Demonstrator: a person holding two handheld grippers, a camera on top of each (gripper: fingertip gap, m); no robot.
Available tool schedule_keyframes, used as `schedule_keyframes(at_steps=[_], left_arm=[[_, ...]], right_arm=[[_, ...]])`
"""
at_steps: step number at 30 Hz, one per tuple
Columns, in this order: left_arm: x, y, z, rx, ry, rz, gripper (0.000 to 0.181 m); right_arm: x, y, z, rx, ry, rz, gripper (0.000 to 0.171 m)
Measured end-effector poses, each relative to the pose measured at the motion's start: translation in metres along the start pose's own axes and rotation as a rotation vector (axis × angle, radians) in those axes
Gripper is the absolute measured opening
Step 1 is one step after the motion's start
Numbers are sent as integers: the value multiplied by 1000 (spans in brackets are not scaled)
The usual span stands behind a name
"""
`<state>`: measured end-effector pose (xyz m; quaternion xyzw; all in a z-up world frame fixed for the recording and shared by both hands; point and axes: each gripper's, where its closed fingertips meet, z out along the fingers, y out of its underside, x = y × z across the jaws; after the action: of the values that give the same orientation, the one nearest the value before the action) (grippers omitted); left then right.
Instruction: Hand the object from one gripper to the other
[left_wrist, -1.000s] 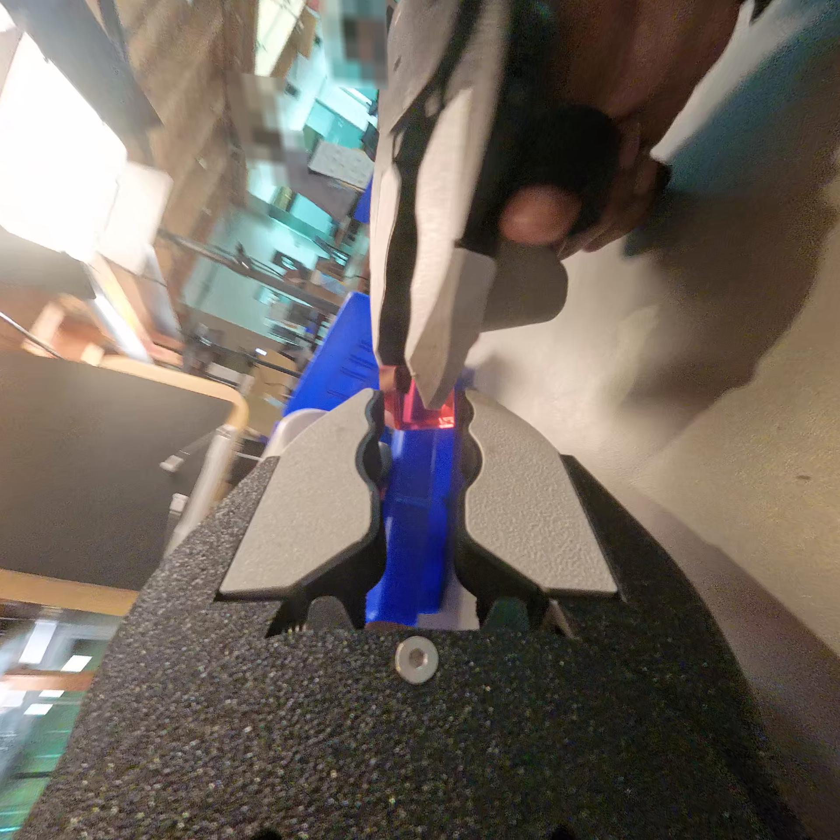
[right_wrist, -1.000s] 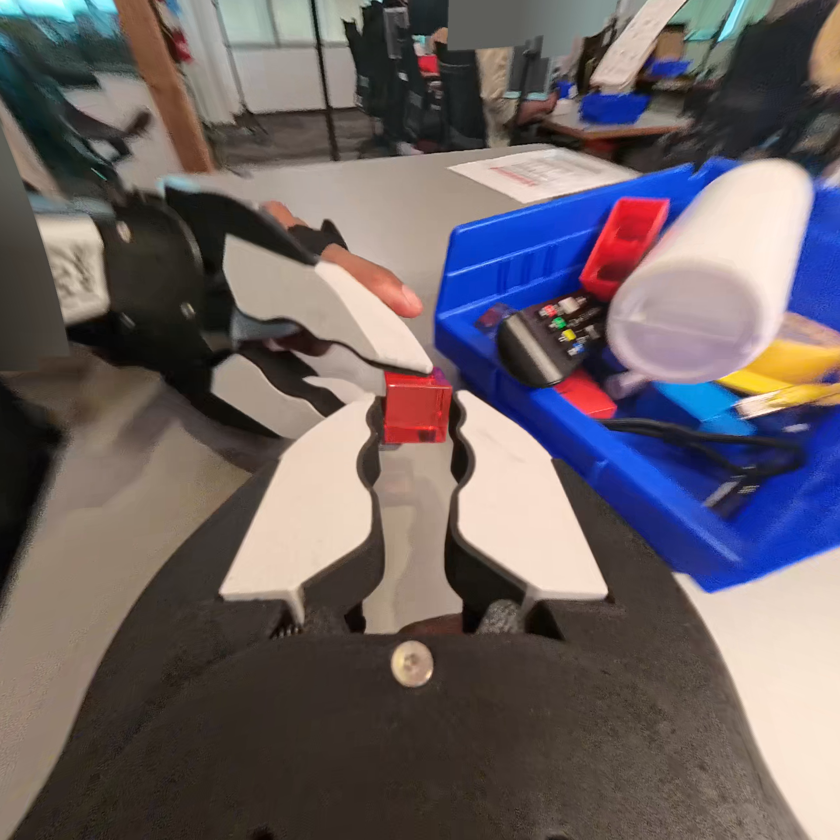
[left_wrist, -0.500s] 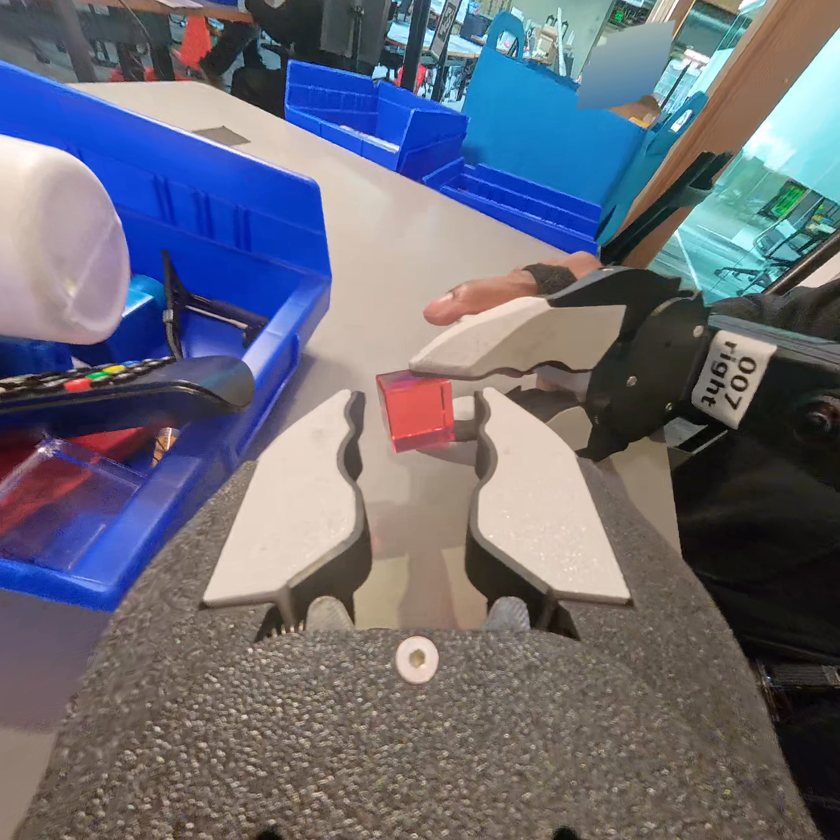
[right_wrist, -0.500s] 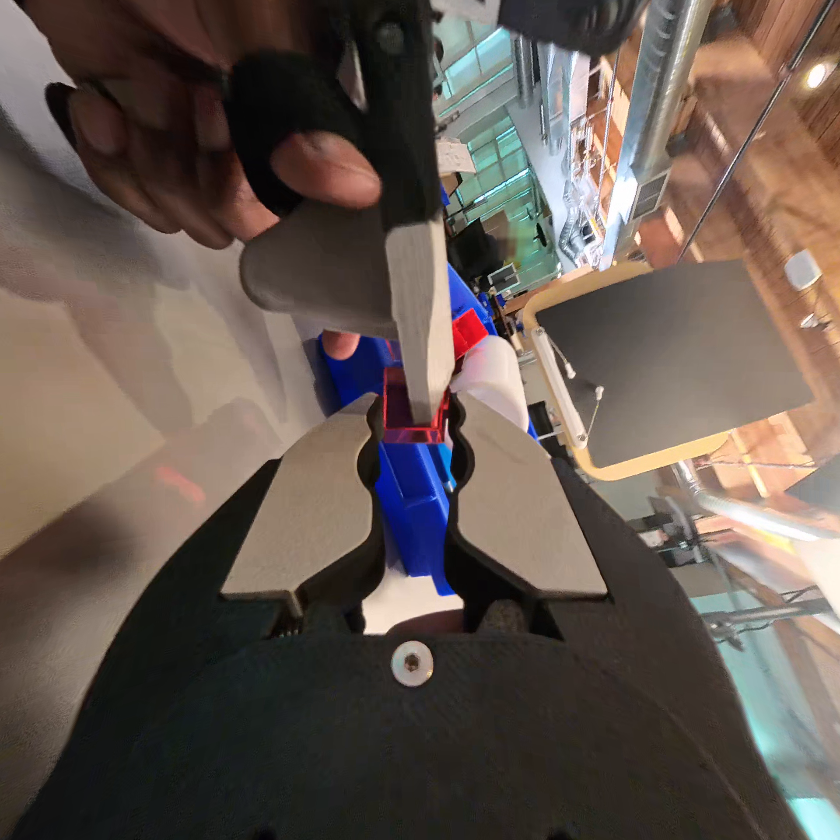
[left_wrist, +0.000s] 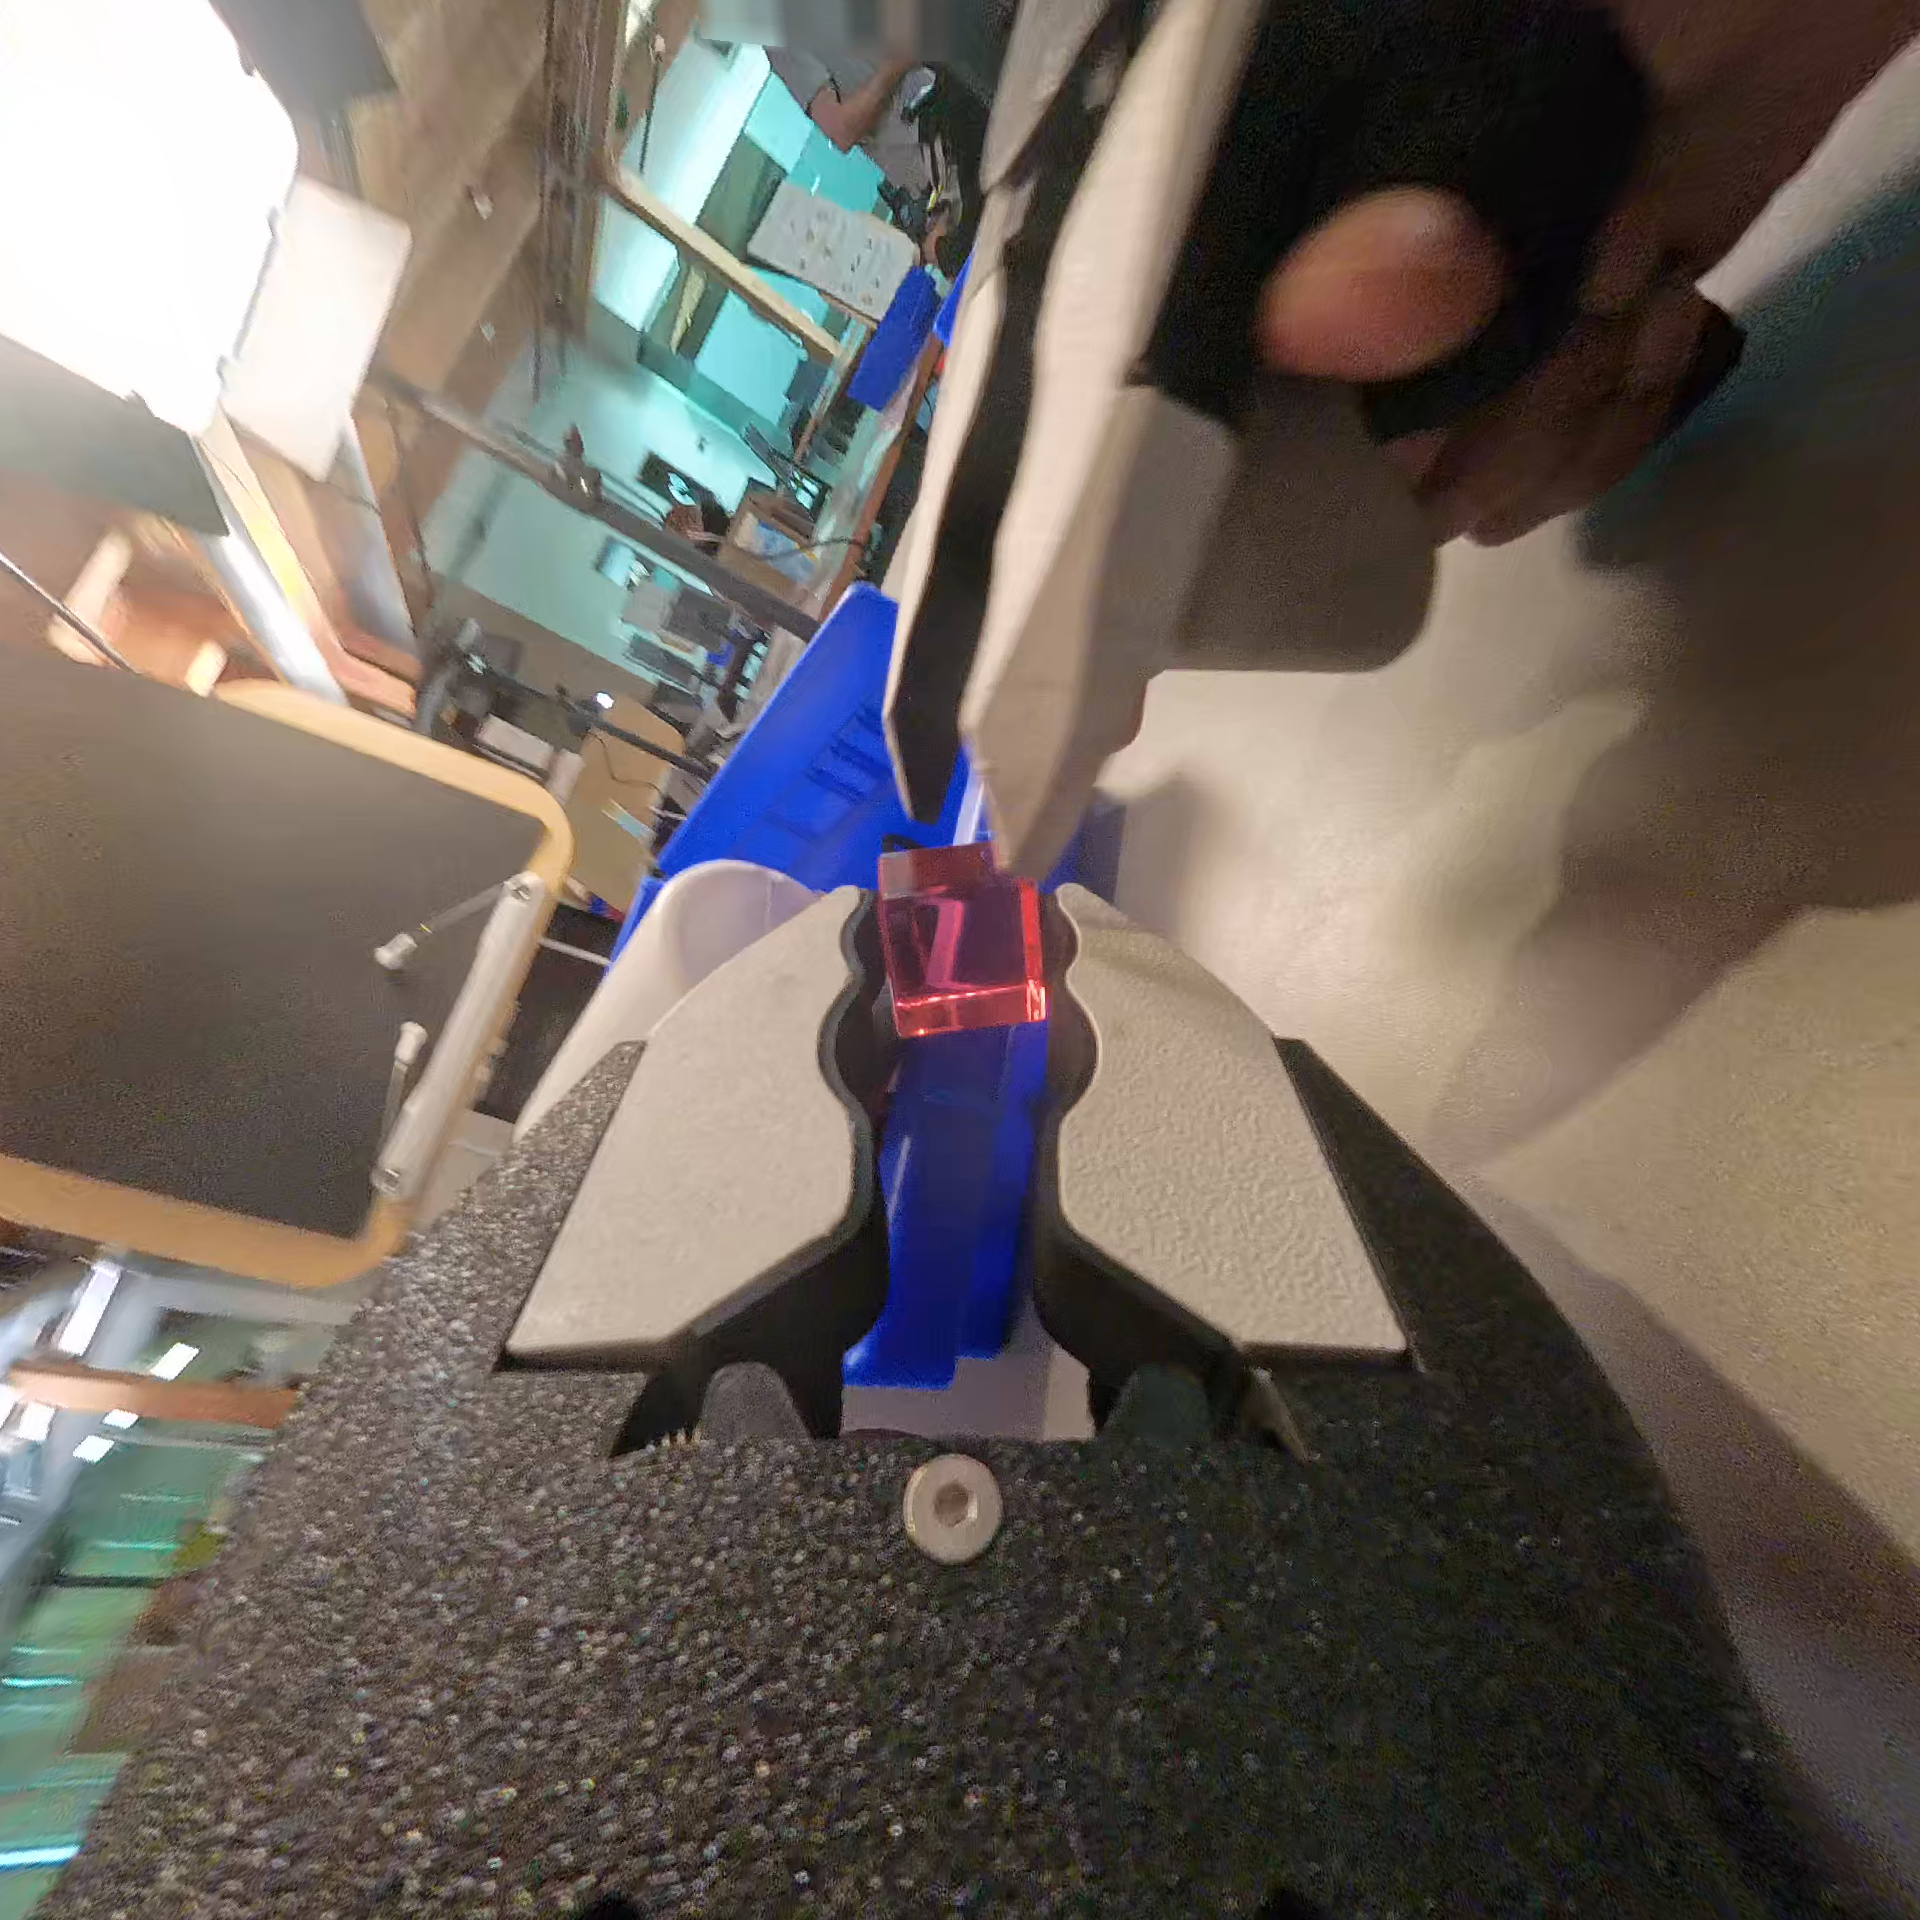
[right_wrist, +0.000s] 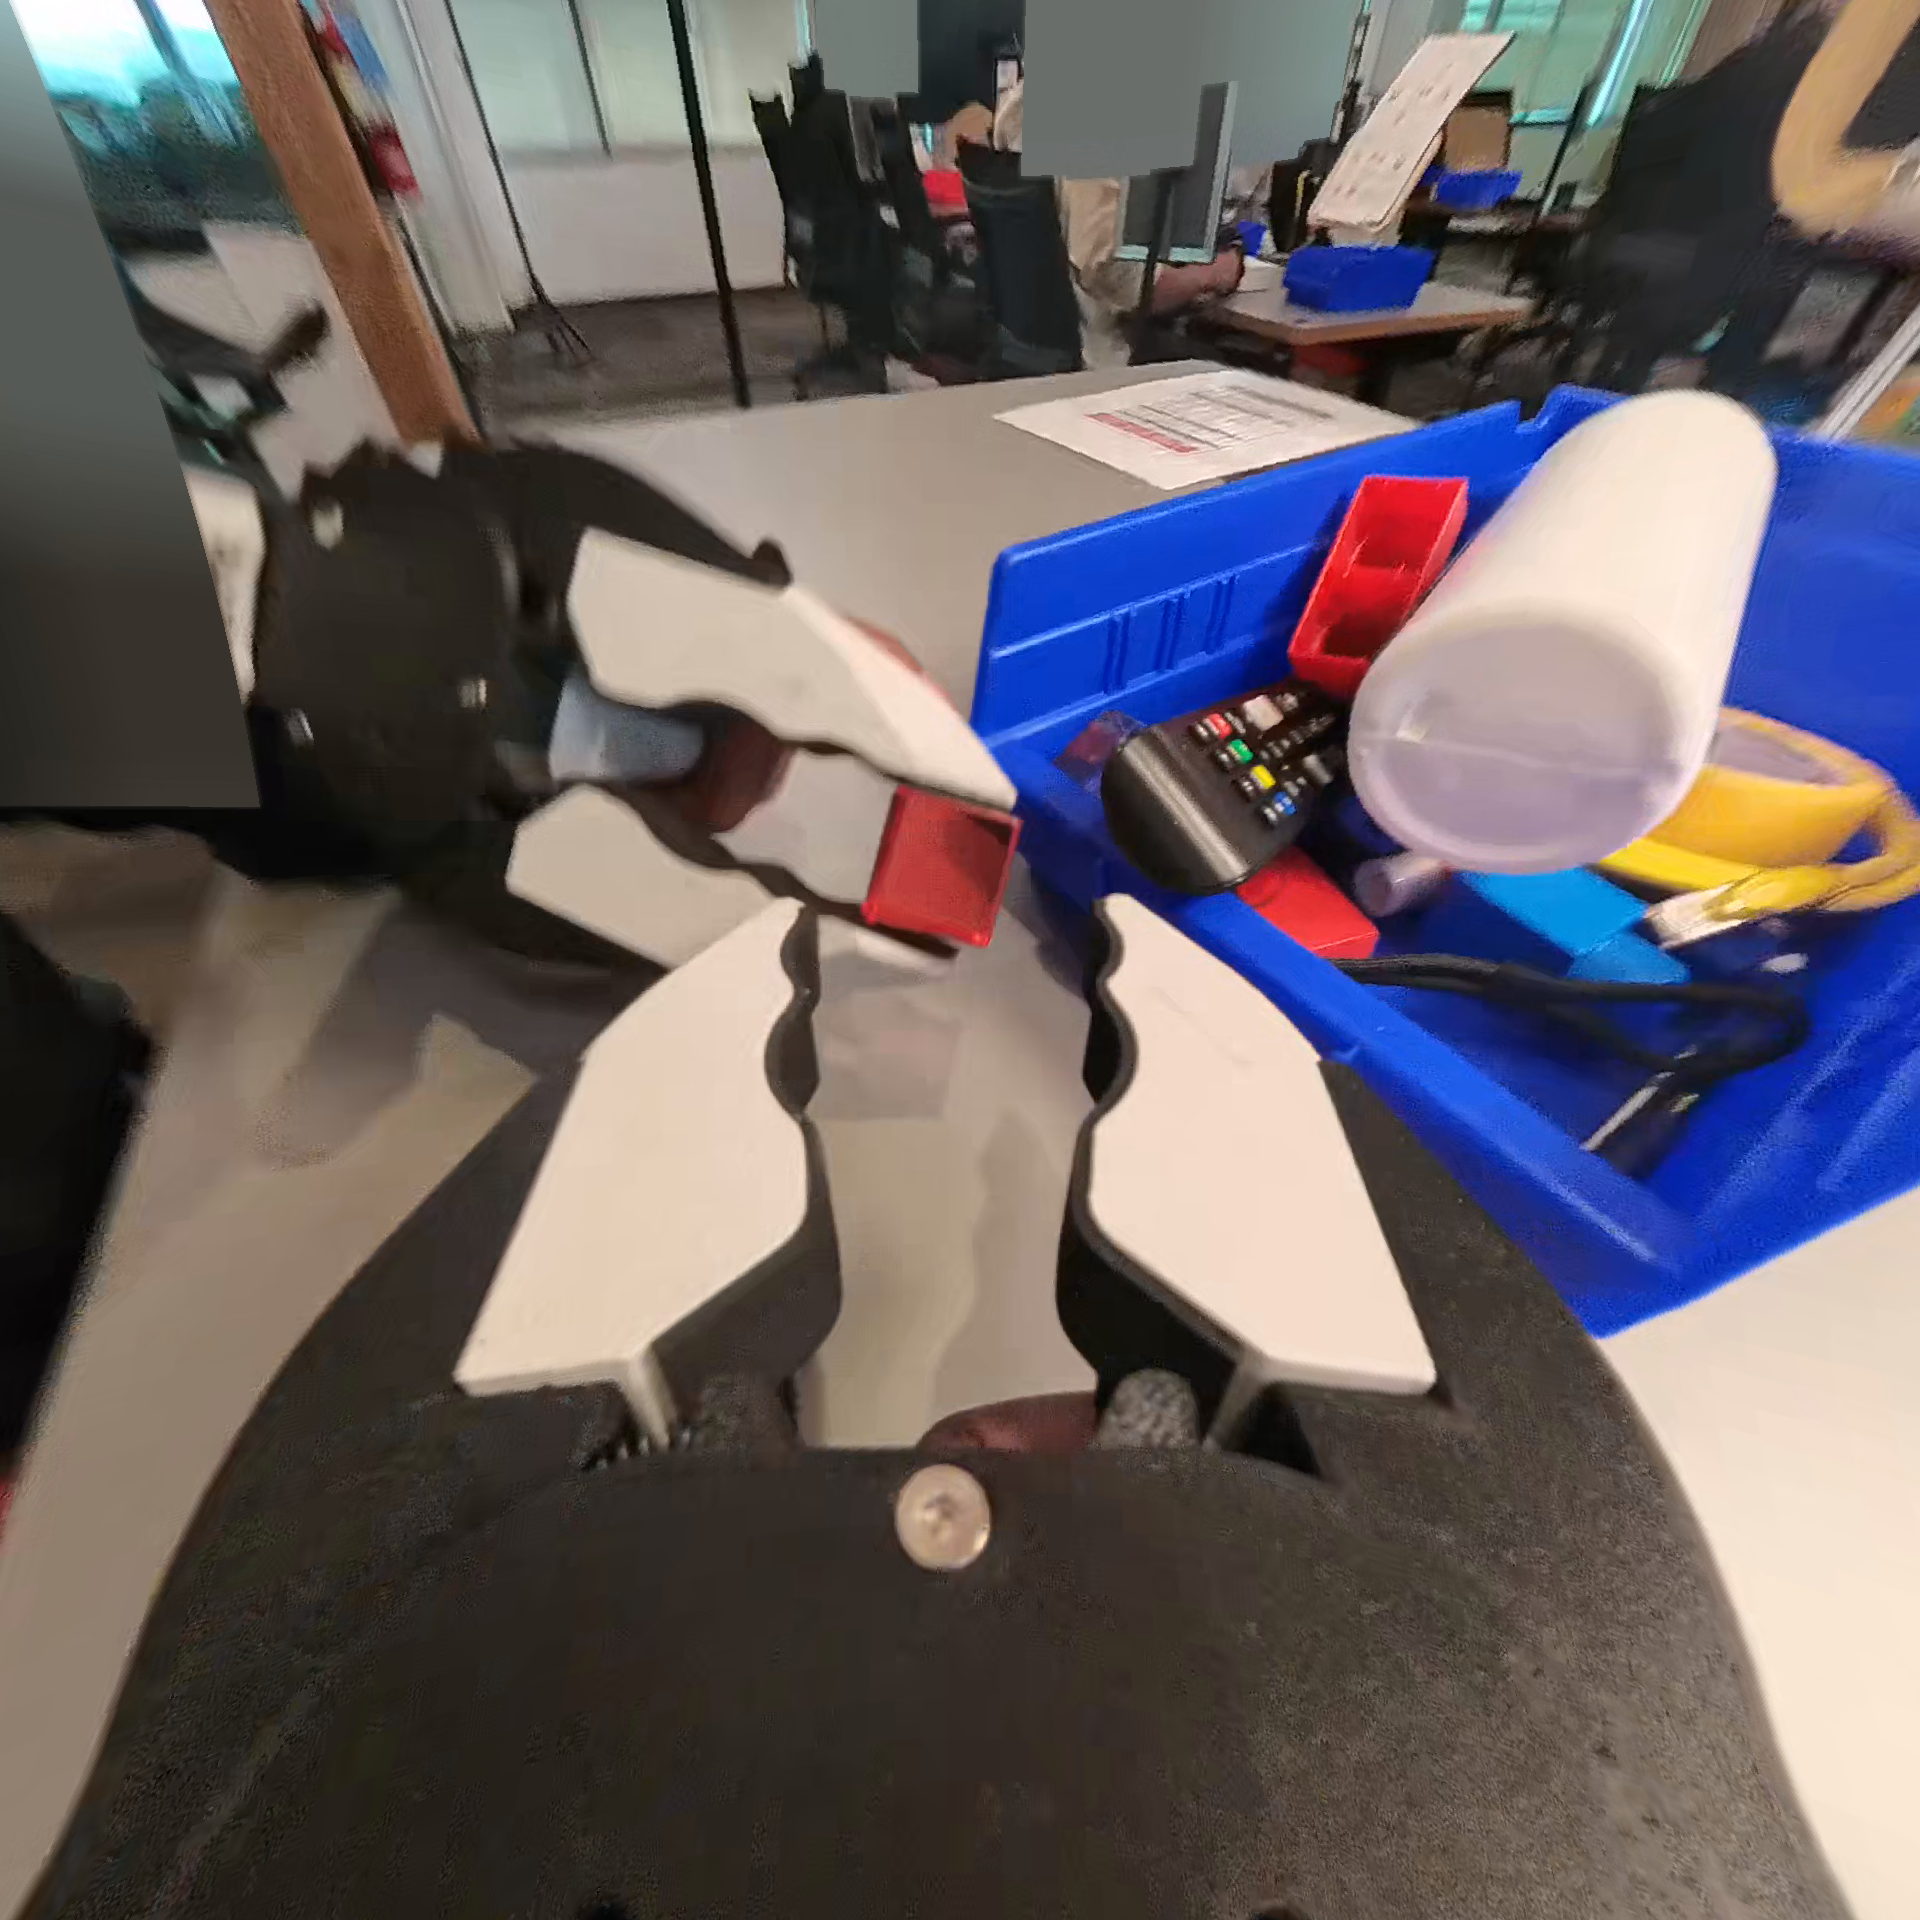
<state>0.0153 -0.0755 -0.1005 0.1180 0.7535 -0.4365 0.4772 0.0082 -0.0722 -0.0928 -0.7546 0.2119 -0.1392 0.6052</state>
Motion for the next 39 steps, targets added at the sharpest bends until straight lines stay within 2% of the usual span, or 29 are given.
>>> schedule_keyframes(at_steps=[3,6,7,9,14,19,23,25,27,30,35,39], left_arm=[[7,-8,-1,17,-17,105,29],[11,-10,0,23,-2,97,30],[12,-10,-1,36,24,57,33],[11,-5,1,19,92,-92,48],[8,3,1,-24,311,-594,59],[11,-5,-4,22,544,-1019,60],[9,-8,-5,47,579,-1116,58],[13,-10,-5,53,587,-1098,54],[17,-13,-6,71,580,-1040,33],[12,0,-1,31,417,-814,29],[-6,9,0,-16,96,-258,28],[-1,0,-1,-14,-14,62,28]], right_arm=[[-4,2,3,-8,-37,61,48],[-8,7,6,-40,6,-67,28],[-4,8,6,-50,63,-144,28],[4,7,4,-65,182,-334,26],[14,3,-1,-96,398,-742,27],[11,5,-1,-119,434,-904,26],[0,3,2,-86,410,-963,26],[-10,3,3,-58,374,-1002,26],[-16,5,5,-51,347,-1027,26],[-14,8,5,-58,300,-926,26],[-4,7,2,-55,172,-492,40],[-2,2,3,-15,29,-74,50]])
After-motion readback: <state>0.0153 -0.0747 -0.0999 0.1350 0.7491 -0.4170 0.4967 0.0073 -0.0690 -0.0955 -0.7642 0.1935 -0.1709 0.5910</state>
